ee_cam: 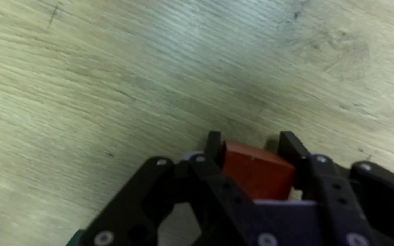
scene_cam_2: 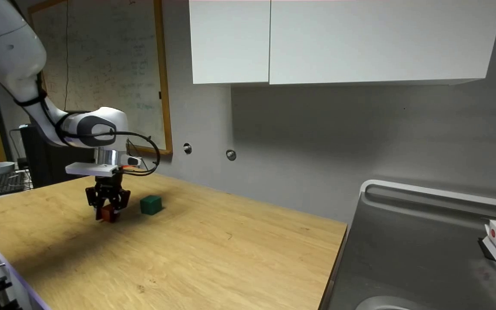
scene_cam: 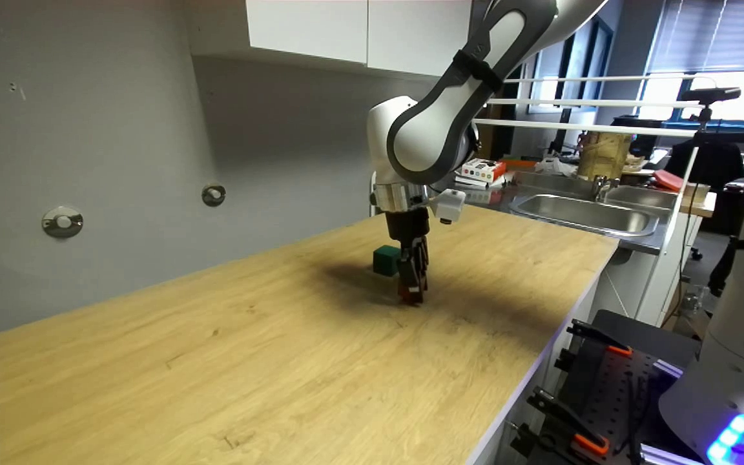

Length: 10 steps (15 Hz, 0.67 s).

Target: Put the red cube on top of the green cube

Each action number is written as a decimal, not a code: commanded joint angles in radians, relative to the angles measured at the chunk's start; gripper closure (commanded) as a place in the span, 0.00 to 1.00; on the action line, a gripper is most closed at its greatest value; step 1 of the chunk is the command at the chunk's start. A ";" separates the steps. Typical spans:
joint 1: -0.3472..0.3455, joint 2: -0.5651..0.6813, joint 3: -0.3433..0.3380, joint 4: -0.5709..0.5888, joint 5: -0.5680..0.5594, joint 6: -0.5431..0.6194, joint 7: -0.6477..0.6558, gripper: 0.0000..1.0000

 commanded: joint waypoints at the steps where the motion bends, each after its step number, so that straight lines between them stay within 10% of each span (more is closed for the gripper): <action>1: -0.011 -0.028 -0.011 0.041 -0.039 -0.041 0.017 0.78; 10: -0.038 -0.051 -0.034 0.172 -0.071 -0.090 0.015 0.78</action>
